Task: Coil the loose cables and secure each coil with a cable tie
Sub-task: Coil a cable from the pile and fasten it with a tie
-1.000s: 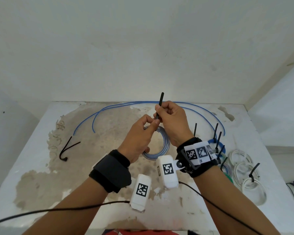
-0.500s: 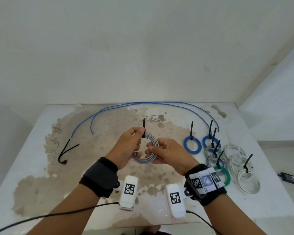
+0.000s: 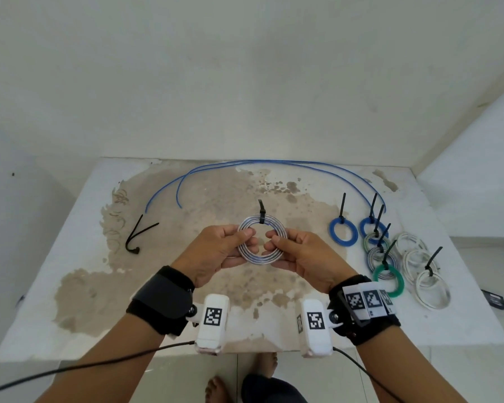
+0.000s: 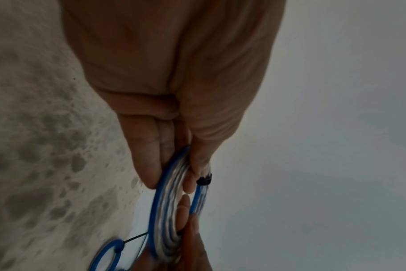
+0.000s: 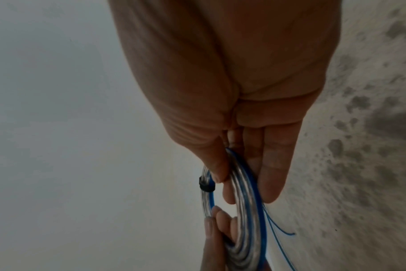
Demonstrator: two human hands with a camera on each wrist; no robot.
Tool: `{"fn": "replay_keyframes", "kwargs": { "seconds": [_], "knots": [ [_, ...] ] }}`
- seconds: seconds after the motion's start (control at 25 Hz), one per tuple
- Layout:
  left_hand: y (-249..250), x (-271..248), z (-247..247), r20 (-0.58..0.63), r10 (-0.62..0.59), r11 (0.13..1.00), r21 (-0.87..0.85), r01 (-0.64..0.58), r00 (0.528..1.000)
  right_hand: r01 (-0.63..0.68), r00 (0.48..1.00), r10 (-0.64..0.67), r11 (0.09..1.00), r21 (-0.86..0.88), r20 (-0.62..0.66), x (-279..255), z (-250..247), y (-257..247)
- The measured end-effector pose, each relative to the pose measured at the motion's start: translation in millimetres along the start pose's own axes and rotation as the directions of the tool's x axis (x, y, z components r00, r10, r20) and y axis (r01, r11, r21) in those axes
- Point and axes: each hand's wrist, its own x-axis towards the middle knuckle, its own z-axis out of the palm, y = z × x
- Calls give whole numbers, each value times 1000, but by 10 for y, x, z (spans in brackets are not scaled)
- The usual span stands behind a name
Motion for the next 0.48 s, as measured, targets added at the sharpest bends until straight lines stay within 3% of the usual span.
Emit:
{"fn": "replay_keyframes", "kwargs": {
  "seconds": [0.12,0.28,0.48],
  "knots": [
    [-35,19,33,-16,19,999,-41,-20,1000,-4,1000,9,985,171,-29,-80,2,78],
    [-33,99,152,9,11,991,-132,-10,1000,-28,999,10,893,450,42,-218,-61,236],
    [-104,218,411,77,-37,973,-223,54,996,22,1000,-26,826,563,-1,-254,-227,352]
  ]
}}
